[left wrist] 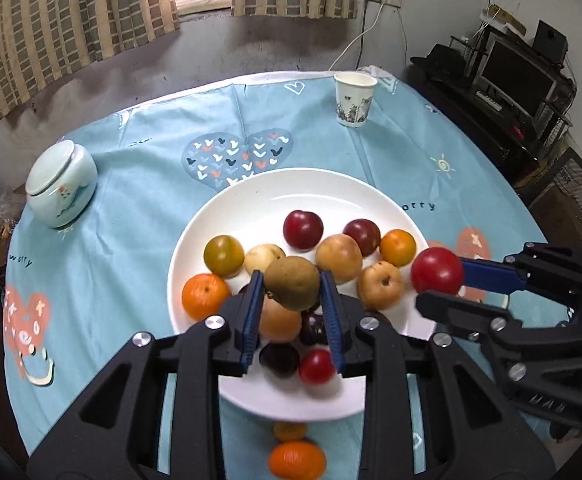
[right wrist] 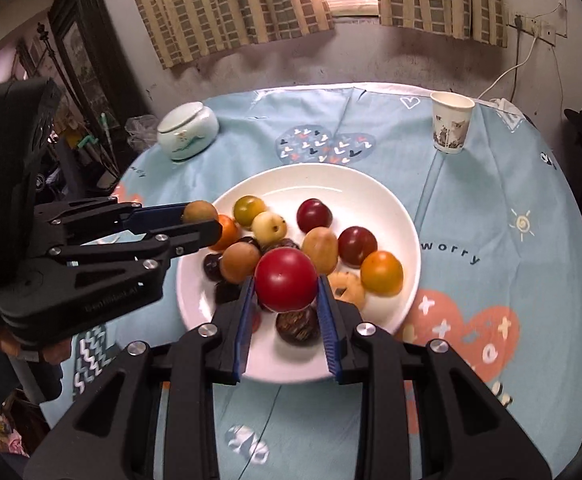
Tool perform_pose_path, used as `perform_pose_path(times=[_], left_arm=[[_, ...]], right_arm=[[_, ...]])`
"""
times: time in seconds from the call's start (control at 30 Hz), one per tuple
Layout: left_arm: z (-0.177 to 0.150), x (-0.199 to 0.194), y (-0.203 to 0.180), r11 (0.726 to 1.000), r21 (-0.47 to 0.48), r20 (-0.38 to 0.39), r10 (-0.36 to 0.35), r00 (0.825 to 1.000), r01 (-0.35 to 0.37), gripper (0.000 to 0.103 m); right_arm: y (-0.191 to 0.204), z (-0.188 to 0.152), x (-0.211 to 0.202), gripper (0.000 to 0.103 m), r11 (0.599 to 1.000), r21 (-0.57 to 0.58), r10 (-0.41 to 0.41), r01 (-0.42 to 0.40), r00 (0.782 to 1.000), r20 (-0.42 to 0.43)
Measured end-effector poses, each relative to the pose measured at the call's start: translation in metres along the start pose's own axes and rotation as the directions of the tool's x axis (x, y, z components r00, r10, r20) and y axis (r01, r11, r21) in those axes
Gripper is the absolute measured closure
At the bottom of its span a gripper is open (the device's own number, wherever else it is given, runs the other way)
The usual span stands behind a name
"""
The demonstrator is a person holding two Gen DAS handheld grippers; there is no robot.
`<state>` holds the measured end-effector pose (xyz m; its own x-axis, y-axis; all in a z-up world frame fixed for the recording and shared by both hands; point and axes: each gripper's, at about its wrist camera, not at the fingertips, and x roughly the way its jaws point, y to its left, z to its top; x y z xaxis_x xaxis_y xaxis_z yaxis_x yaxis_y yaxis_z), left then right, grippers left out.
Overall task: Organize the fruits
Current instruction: 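Carry the tan pear and red plum onto the white plate and release both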
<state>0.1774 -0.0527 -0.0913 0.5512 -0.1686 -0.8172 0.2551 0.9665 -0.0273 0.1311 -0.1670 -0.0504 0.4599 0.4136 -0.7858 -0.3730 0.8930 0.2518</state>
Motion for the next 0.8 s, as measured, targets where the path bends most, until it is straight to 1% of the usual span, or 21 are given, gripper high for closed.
perform_pose_path(times=[0.1, 0.17, 0.27, 0.3, 0.33, 0.37, 0.4, 0.43, 0.47, 0.5, 0.57, 0.63, 0.8], left_arm=[[0.009, 0.019, 0.002, 1.0, -0.003, -0.025, 0.022, 0.999, -0.023, 0.074], [0.012, 0.029, 0.005, 0.999, 0.0, -0.037, 0.05, 0.998, -0.05, 0.074], [0.014, 0.037, 0.009, 0.998, 0.002, -0.043, 0.062, 0.997, -0.062, 0.074], [0.015, 0.039, 0.01, 0.998, 0.001, -0.041, 0.069, 0.997, -0.069, 0.07], [0.016, 0.04, 0.012, 0.997, 0.002, -0.039, 0.079, 0.996, -0.079, 0.066], [0.016, 0.04, 0.013, 0.996, 0.0, -0.038, 0.092, 0.995, -0.092, 0.057], [0.015, 0.04, 0.016, 0.995, -0.007, -0.035, 0.1, 0.994, -0.1, 0.055], [0.016, 0.04, 0.017, 0.995, -0.012, -0.036, 0.101, 0.994, -0.101, 0.055], [0.016, 0.04, 0.02, 0.995, -0.027, -0.033, 0.092, 0.995, -0.093, 0.054], [0.016, 0.038, 0.021, 0.995, -0.033, -0.033, 0.091, 0.995, -0.092, 0.052], [0.016, 0.036, 0.021, 0.995, -0.027, -0.027, 0.098, 0.995, -0.099, 0.052], [0.016, 0.032, 0.02, 0.995, -0.025, -0.022, 0.096, 0.995, -0.096, 0.052], [0.015, 0.017, 0.016, 0.995, -0.018, -0.002, 0.093, 0.996, -0.093, 0.051]], right_arm=[[-0.002, 0.011, 0.024, 0.072, 1.0, -0.008, -0.01, 0.009, 1.0, -0.028], [-0.003, 0.016, 0.036, 0.072, 0.999, -0.025, -0.024, 0.023, 0.999, -0.039], [-0.004, 0.023, 0.05, 0.072, 0.999, -0.041, -0.029, 0.027, 0.998, -0.051], [-0.005, 0.024, 0.053, 0.071, 0.999, -0.044, -0.027, 0.025, 0.998, -0.053], [-0.005, 0.026, 0.056, 0.069, 0.998, -0.059, -0.039, 0.035, 0.997, -0.06], [-0.004, 0.028, 0.058, 0.069, 0.997, -0.066, -0.054, 0.05, 0.997, -0.063], [-0.005, 0.031, 0.06, 0.067, 0.996, -0.072, -0.053, 0.048, 0.997, -0.064], [-0.007, 0.033, 0.061, 0.057, 0.997, -0.069, -0.05, 0.045, 0.997, -0.066], [-0.011, 0.035, 0.06, 0.046, 0.996, -0.056, -0.066, 0.063, 0.996, -0.059], [-0.012, 0.036, 0.06, 0.045, 0.996, -0.055, -0.074, 0.071, 0.996, -0.05], [-0.013, 0.037, 0.057, 0.045, 0.997, -0.06, -0.055, 0.052, 0.998, -0.044], [-0.011, 0.037, 0.054, 0.045, 0.996, -0.071, -0.056, 0.053, 0.998, -0.033], [-0.007, 0.036, 0.034, 0.045, 0.997, -0.062, -0.046, 0.046, 0.999, -0.003]])
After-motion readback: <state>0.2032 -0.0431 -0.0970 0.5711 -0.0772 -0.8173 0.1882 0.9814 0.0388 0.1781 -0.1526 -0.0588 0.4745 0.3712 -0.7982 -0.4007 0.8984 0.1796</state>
